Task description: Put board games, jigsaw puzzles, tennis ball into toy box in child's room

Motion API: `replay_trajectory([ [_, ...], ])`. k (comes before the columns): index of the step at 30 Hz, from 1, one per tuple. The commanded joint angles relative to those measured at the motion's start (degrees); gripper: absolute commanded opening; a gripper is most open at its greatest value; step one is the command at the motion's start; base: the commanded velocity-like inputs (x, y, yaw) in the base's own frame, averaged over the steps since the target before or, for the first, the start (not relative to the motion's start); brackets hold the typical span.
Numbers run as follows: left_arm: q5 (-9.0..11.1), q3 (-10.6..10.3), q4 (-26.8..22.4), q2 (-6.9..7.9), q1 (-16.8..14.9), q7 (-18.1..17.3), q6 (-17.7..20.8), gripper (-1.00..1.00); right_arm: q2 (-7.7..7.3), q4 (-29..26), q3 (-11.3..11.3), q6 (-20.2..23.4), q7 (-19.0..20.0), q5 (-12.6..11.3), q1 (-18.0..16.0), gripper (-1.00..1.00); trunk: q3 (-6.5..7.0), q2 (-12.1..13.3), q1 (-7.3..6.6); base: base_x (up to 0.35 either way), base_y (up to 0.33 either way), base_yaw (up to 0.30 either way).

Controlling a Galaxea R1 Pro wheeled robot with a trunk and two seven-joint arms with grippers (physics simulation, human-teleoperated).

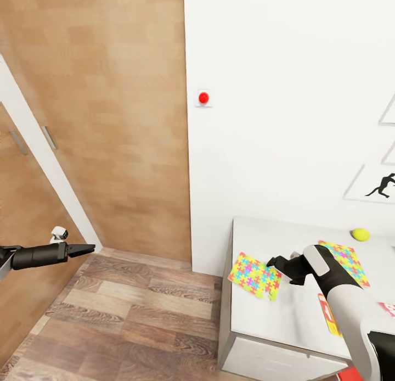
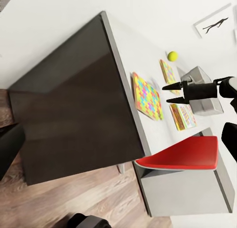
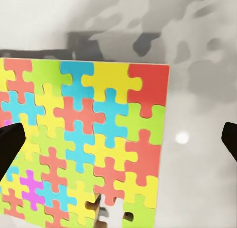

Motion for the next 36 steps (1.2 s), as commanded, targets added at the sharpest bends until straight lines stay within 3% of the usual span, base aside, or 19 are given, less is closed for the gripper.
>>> replay_trajectory([
  [1, 0.3, -0.4, 0.0, 0.04, -0.1, -0.2, 0.6, 1.0, 0.02, -0.1, -0.1, 0.2, -0.6, -0.6, 0.0, 1.0, -0.12, -0.1, 0.04, 0.0, 0.025, 0.0],
  [36, 0.3, -0.4, 0.0, 0.04, -0.1, -0.2, 0.6, 1.0, 0.02, -0.1, -0.1, 0.2, -0.6, -0.5, 0.0, 1.0, -0.61, -0.1, 0.04, 0.0, 0.034, 0.0],
])
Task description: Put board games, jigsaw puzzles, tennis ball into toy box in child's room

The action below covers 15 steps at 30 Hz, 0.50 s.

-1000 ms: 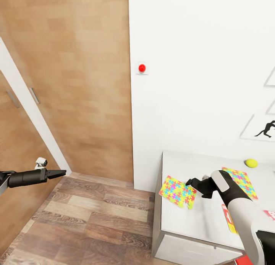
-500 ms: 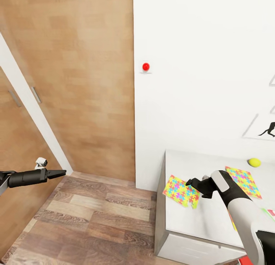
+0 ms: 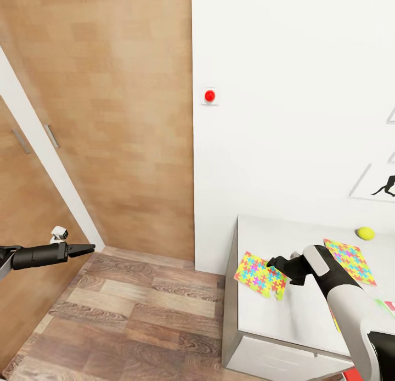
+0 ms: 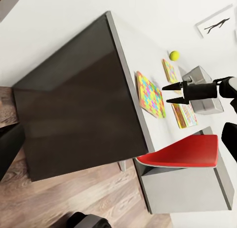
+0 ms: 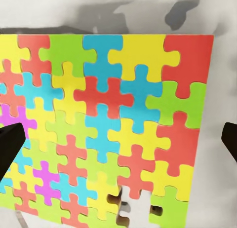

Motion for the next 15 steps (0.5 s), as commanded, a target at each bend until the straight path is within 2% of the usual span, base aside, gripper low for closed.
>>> replay_trajectory([
  [1, 0.3, -0.4, 0.0, 0.04, -0.1, -0.2, 0.6, 1.0, 0.01, -0.1, -0.1, 0.2, -0.6, -0.6, -0.1, 1.0, -0.12, -0.1, 0.03, 0.0, 0.0, 0.0],
  [15, 0.3, -0.3, 0.0, 0.05, 0.0, -0.2, 0.6, 1.0, 0.01, -0.1, -0.1, 0.2, -0.6, -0.6, 0.0, 1.0, -0.15, -0.1, 0.03, 0.0, 0.0, 0.0],
])
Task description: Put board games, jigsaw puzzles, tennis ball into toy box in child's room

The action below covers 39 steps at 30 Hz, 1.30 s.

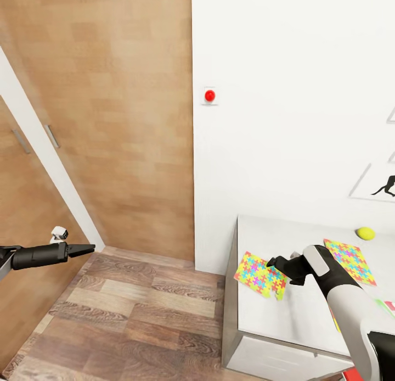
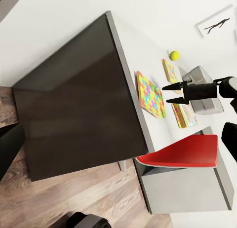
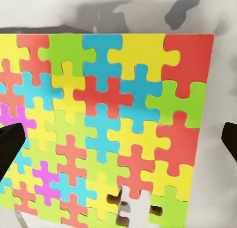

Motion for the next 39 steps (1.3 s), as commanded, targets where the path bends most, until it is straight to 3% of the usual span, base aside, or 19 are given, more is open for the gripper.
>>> replay_trajectory([
  [1, 0.3, -0.4, 0.0, 0.04, -0.1, -0.2, 0.6, 1.0, 0.01, -0.1, -0.1, 0.2, -0.6, -0.6, 0.0, 1.0, -0.13, -0.1, 0.03, 0.0, 0.0, 0.0],
  [39, 0.3, -0.3, 0.0, 0.04, -0.1, -0.2, 0.6, 1.0, 0.01, -0.1, -0.1, 0.2, -0.6, -0.5, 0.0, 1.0, -0.58, -0.1, 0.03, 0.0, 0.047, 0.0],
])
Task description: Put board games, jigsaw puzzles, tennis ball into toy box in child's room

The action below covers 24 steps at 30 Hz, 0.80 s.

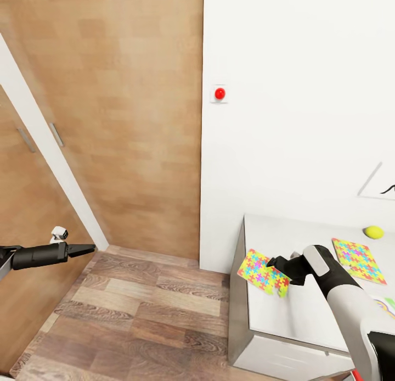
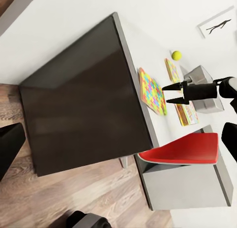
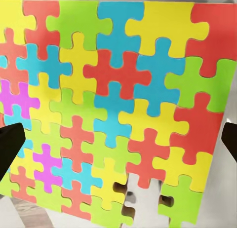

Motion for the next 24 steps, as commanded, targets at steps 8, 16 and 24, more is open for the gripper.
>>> replay_trajectory([
  [8, 0.3, -0.4, 0.0, 0.04, -0.1, -0.2, 0.6, 1.0, 0.01, -0.1, -0.1, 0.2, -0.6, -0.6, 0.0, 1.0, -0.12, -0.1, 0.04, 0.0, 0.058, 0.0],
  [16, 0.3, -0.4, 0.0, -0.01, -0.1, -0.2, 0.6, 1.0, 0.01, -0.1, 0.0, 0.2, -0.6, -0.6, 0.0, 1.0, -0.12, -0.1, 0.04, 0.0, 0.064, 0.0],
  [24, 0.3, -0.4, 0.0, -0.04, -0.1, -0.2, 0.6, 1.0, 0.01, -0.1, 0.0, 0.2, -0.6, -0.6, -0.1, 1.0, -0.12, -0.1, 0.04, 0.0, 0.041, 0.0],
])
